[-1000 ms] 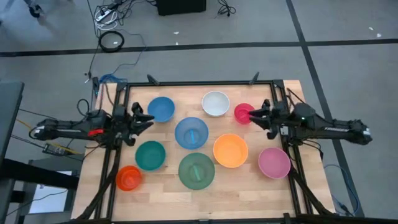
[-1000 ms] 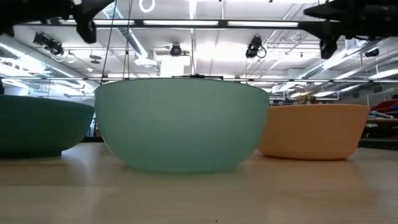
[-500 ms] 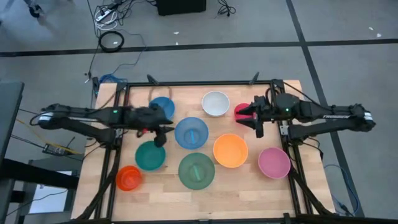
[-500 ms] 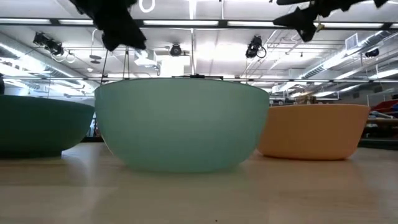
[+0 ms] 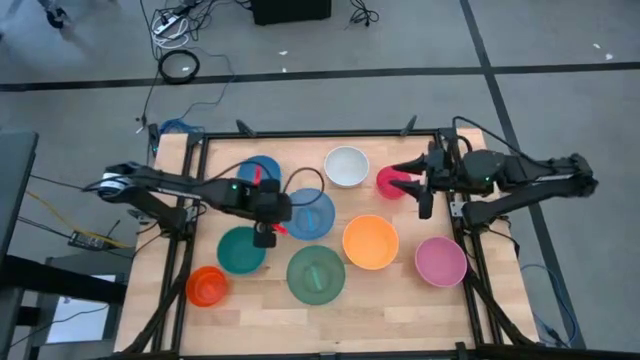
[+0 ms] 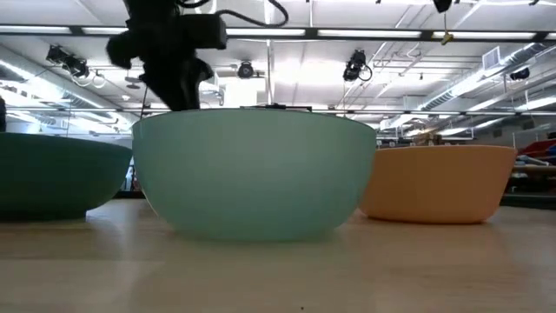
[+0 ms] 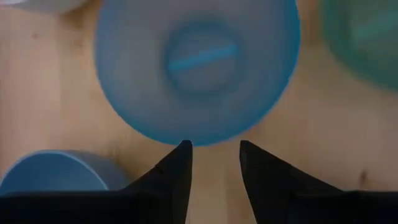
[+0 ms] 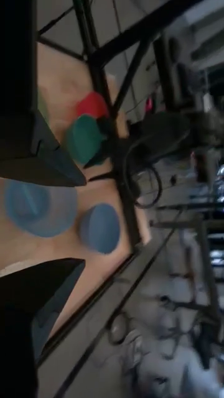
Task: Nest bowls inside each other
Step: Stack the blue bowl on top of the light green bowl
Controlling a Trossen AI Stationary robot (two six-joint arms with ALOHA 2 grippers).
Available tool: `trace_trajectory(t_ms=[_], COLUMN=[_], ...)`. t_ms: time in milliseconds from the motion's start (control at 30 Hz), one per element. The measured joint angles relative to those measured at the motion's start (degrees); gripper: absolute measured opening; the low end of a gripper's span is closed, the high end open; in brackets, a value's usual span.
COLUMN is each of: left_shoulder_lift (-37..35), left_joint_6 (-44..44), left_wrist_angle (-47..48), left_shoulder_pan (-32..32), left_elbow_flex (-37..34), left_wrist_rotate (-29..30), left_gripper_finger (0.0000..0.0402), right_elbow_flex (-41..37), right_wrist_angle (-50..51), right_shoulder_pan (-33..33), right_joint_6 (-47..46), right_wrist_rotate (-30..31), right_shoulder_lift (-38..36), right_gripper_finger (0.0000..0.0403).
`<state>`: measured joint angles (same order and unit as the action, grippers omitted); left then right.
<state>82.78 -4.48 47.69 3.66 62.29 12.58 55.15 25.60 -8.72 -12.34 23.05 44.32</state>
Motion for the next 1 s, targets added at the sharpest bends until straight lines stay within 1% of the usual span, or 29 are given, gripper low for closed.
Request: trace_trajectory(t_ms=[67,167,333,400,500,633,1000], left_shoulder_lift=[1.1,2.0,2.0,2.0,2.0,2.0,2.0], left_joint_6=[-2.7,-4.9,-7.4,-7.7,-9.4,-14.1,-21.6], left_wrist_angle=[2.2,5.2,5.6,5.5,2.1,-2.2,-2.1], left_shoulder_pan=[0.0,0.2,1.0,1.3,1.9,2.9,3.5], left_elbow_flex=[0.0,0.0,0.0,0.4,0.6,0.6,-0.2], left_wrist_rotate=[0.0,0.0,-0.4,-0.4,-0.5,-0.6,-0.5], left_gripper_finger=[0.0143,0.0143,0.0143,0.0143,0.0143,0.0143,0.0142], right_elbow_flex=[0.3,0.3,0.3,0.3,0.3,0.3,0.3], right_wrist_angle=[3.8,8.5,12.1,12.2,12.2,12.2,12.2], right_shoulder_pan=[-0.8,-1.8,-3.0,-3.2,-3.2,-3.2,-3.9], right_joint_6=[-2.3,-6.5,-10.0,-10.2,-10.2,-10.1,-10.5], right_wrist_rotate=[1.3,1.6,1.6,1.6,1.6,1.6,1.2], right_shoulder_lift=[0.1,0.5,2.2,3.0,4.2,5.4,6.0], right_gripper_finger=[0.0187,0.0187,0.0186,0.0186,0.0185,0.0185,0.0185])
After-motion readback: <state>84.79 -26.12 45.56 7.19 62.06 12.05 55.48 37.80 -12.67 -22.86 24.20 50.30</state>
